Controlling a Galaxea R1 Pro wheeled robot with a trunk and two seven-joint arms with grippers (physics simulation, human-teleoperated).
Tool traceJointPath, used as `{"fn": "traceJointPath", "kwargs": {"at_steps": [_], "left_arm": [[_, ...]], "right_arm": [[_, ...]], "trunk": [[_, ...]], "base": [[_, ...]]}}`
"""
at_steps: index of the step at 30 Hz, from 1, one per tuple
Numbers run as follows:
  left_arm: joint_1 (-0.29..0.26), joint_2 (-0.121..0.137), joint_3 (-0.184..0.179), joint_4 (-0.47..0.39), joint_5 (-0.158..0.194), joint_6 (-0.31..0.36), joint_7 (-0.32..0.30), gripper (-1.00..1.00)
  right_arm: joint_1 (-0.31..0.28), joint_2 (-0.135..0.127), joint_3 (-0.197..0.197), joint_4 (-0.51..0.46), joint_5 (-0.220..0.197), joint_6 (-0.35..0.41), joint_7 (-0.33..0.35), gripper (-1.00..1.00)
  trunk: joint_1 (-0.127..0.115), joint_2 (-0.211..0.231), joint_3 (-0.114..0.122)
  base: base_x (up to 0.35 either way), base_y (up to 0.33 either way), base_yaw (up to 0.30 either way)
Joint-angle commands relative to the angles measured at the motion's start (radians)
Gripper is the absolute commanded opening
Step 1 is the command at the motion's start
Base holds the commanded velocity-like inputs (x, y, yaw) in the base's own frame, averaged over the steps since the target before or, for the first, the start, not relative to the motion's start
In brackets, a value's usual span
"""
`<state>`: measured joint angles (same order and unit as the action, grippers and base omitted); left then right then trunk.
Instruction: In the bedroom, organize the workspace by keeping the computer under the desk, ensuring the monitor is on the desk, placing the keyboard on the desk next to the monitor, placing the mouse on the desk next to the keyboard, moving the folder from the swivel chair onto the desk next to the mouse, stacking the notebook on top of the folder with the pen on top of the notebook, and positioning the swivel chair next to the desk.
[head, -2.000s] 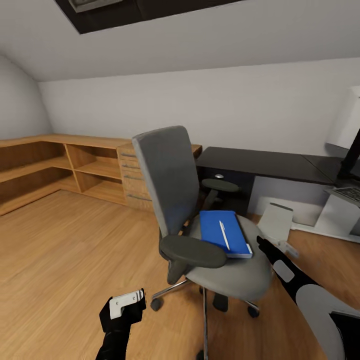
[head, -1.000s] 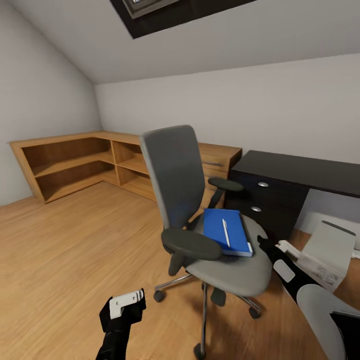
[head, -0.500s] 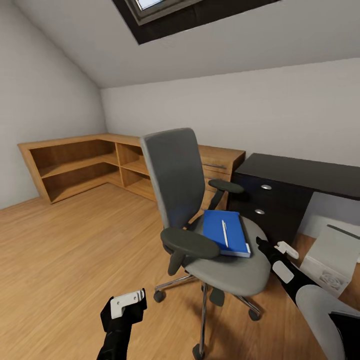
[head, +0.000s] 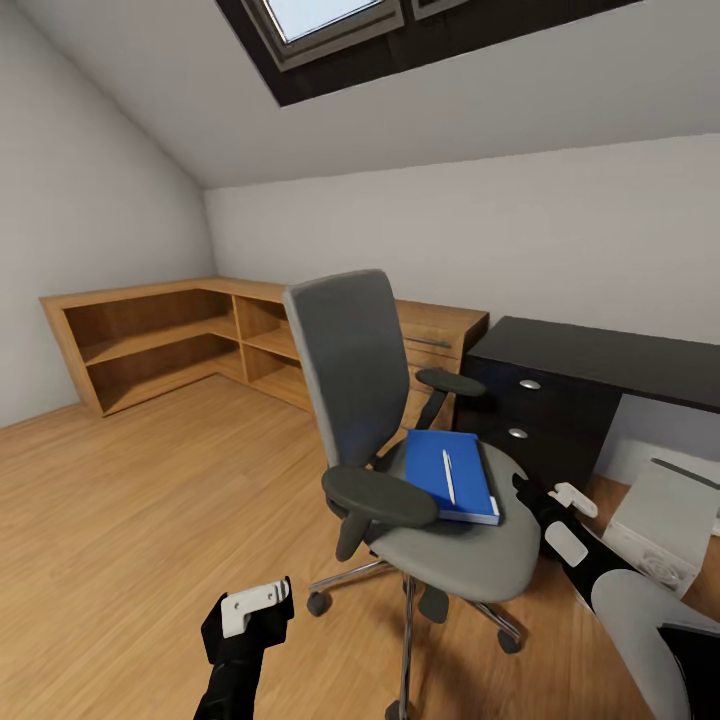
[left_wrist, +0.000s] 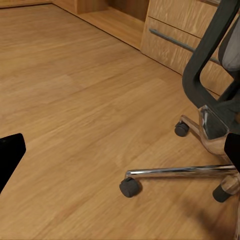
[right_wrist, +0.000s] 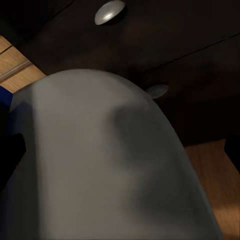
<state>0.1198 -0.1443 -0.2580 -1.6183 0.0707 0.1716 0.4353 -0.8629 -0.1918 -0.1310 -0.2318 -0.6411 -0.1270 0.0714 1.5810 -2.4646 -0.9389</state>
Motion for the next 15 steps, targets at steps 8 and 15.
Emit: {"fn": "traceJointPath", "kwargs": {"at_steps": [8,15], "left_arm": [[0.000,0.000,-0.001,-0.002,0.007,0.003,0.005,1.00],[0.000,0.000,-0.001,-0.002,0.007,0.004,0.005,1.00]], "right_arm": [[-0.001,0.001,0.001,0.002,-0.008,-0.005,0.007,1.00],[-0.001,0.002,0.003,0.000,-0.008,0.001,0.006,1.00]], "trunk": [[0.000,0.000,-0.001],[0.000,0.000,-0.001]], "base": [[0.000,0.000,0.000],[-0.224,0.000,0.000]]}}
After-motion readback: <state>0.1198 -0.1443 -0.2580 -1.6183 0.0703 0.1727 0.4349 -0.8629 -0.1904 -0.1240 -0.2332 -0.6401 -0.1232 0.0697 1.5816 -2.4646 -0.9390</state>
